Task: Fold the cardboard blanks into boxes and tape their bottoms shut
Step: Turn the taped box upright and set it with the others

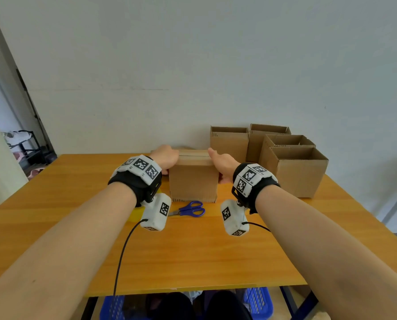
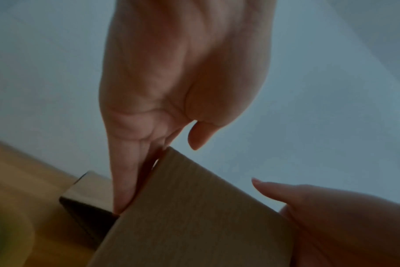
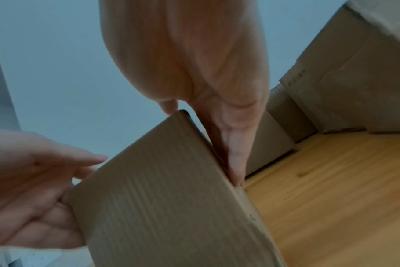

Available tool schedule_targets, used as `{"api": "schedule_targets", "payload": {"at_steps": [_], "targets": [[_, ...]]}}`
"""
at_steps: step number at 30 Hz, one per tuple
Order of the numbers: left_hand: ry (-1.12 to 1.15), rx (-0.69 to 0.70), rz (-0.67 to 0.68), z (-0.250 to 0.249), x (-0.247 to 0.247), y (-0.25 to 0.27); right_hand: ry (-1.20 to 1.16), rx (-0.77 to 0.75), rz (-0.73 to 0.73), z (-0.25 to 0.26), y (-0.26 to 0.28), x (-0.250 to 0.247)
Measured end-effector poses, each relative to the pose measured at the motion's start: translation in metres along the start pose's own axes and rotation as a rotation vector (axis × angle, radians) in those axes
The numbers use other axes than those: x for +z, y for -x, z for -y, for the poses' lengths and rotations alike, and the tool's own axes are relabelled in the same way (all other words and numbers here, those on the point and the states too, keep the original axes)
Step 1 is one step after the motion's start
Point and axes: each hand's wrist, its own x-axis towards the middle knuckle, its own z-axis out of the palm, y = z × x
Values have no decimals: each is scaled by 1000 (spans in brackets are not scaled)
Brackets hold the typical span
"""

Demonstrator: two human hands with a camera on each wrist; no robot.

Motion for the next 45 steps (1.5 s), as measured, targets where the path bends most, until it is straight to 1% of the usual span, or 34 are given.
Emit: {"api": "schedule_targets", "payload": {"at_steps": [2,4,6,10,15,17,21,23,26,29,32,34,39,42,45], "targets": [[174,-94,55,3,4,2,-82,44,-11,-3,1,-3],[289,-179,111,5,9,7,-153,73,-19,-6,3,-7],[352,-194,142,6,10,9,-203,85,-29,-9,4,-14],[448,-133,195,6,12,9,-252,82,-60,-17,8,-32],[452,-28,186,2,23,18,-302,46,-69,-27,20,-48],[492,2,189,1,27,21,-317,34,-71,-31,24,-52],[528,109,273,3,29,25,-412,19,-128,-39,27,-63],[498,167,254,4,29,25,-450,9,-121,-43,27,-68],[485,219,172,3,32,25,-489,16,-87,-45,29,-70],[486,235,90,1,35,26,-555,19,-52,-48,31,-68],[473,231,57,1,38,25,-593,-12,-37,-53,36,-69],[456,231,56,2,39,26,-562,-50,-43,-55,36,-71],[443,222,105,-1,48,29,-227,-174,-117,-63,33,-72],[380,214,103,-2,57,20,-99,-226,-223,-68,28,-73],[374,131,123,-3,66,8,-6,-205,-345,-70,17,-71]]}}
